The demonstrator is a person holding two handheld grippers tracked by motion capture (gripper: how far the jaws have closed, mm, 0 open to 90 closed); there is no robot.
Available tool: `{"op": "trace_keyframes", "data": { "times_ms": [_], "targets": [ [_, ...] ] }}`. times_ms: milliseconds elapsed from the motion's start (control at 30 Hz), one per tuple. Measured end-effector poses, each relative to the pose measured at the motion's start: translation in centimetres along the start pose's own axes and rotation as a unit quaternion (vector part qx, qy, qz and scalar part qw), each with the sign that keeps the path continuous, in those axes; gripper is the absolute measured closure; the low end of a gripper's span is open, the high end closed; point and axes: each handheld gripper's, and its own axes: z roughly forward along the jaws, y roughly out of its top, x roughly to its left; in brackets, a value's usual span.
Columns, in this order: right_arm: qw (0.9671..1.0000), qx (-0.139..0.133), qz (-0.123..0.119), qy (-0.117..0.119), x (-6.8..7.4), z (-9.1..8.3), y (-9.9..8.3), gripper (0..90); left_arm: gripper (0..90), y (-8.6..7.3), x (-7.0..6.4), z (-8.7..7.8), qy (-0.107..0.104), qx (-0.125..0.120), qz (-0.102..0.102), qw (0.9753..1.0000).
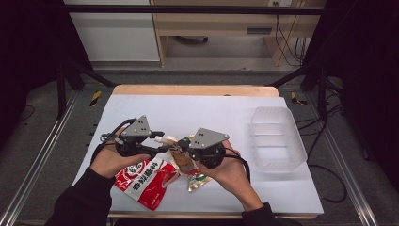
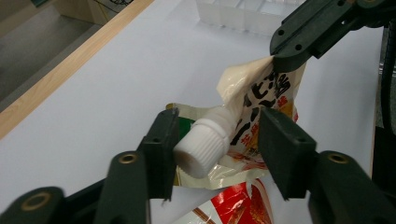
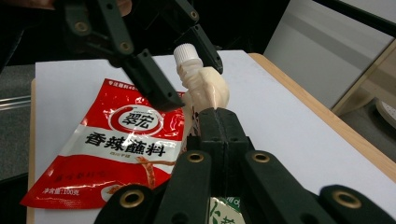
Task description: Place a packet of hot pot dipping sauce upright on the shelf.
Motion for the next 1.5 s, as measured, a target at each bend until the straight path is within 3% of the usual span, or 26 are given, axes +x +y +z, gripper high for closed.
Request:
{"op": "trace_keyframes", "data": {
  "times_ms": [200, 300, 533, 767, 867, 1000, 1100, 1267, 1433, 1500],
  "targets": [
    [1.0000, 0.003, 0.007, 0.001, -0.1, 0.1, -0.3, 90.0, 64.1, -0.1, 0.2, 0.2, -0.003, 0.012, -0.001, 0.9999],
    [0.9999, 0.003, 0.010, -0.003, -0.4, 0.0, -0.5, 90.0, 70.5, -0.1, 0.1, 0.3, -0.022, 0.015, -0.002, 0.9996],
    [0.9997, -0.004, 0.024, -0.003, -1.1, -0.6, -0.9, 90.0, 72.6, 1.3, 0.0, 0.0, -0.040, 0.011, 0.004, 0.9991],
    [0.9997, 0.002, 0.023, 0.004, -1.6, -1.3, -0.7, 89.1, 73.7, 3.5, -0.3, -0.6, -0.043, 0.040, 0.037, 0.9976],
    [0.9998, 0.017, 0.010, 0.006, -1.8, -1.4, -0.4, 80.9, 73.8, 4.2, -0.4, -0.7, -0.040, 0.053, 0.049, 0.9966],
    [0.9990, 0.044, -0.009, -0.009, -2.3, -1.8, 0.5, 60.9, 73.9, 4.3, -0.3, -1.1, -0.035, 0.058, 0.056, 0.9961],
    [0.9955, 0.084, -0.043, -0.009, -2.5, -1.5, 1.1, 45.7, 73.8, 4.3, -0.2, -1.2, -0.036, 0.059, 0.059, 0.9959],
    [0.9889, 0.126, -0.078, -0.005, -3.2, -0.8, 2.2, 33.8, 73.8, 4.2, -0.1, -1.2, -0.040, 0.057, 0.066, 0.9954],
    [0.9808, 0.163, -0.096, 0.046, -3.9, 0.3, 3.0, 20.2, 73.8, 4.2, -0.2, -1.2, -0.043, 0.057, 0.071, 0.9949],
    [0.9791, 0.168, -0.099, 0.058, -4.0, 0.7, 3.2, 21.9, 73.8, 4.2, -0.3, -1.2, -0.045, 0.057, 0.073, 0.9947]
  ]
}}
